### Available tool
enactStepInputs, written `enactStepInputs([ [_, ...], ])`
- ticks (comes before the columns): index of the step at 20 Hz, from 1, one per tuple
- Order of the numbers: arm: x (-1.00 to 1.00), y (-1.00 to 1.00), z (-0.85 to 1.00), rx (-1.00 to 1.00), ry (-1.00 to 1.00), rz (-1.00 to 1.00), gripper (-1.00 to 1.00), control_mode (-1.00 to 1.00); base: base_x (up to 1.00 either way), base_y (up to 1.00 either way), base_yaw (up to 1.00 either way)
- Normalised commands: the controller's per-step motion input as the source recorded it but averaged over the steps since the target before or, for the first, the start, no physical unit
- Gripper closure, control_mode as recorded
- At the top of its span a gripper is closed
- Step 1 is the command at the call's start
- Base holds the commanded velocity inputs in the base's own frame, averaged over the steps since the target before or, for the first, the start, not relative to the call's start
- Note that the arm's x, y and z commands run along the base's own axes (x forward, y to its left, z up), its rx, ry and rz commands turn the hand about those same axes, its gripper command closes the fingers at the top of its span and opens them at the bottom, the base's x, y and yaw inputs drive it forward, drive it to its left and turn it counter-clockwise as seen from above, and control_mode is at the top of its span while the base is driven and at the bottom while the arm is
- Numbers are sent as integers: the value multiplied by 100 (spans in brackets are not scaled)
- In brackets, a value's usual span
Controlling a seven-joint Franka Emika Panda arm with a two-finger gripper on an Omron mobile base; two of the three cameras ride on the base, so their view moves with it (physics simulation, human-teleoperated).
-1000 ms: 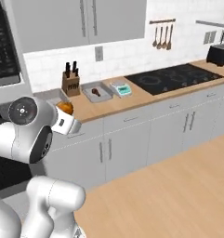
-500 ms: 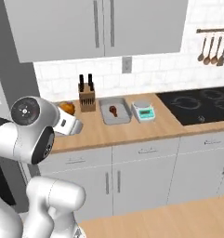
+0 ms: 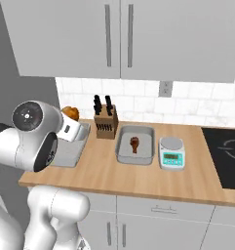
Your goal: Place one tomato and one chicken drumstick in each tupperware on the nearby counter, to pack two identical lunches.
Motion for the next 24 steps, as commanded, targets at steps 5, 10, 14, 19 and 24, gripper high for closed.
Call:
enactStepInputs([
  [5,24,17,-40,-2,12,16,100,-100,11,-2,32],
  [10,97,58,-100,-7,39,31,100,-100,0,0,0],
  [14,100,16,-89,-1,27,23,100,-100,0,0,0],
  [19,75,25,-46,-3,8,13,100,-100,0,0,0],
  [24,41,29,-35,-11,0,-1,100,-100,0,0,0],
])
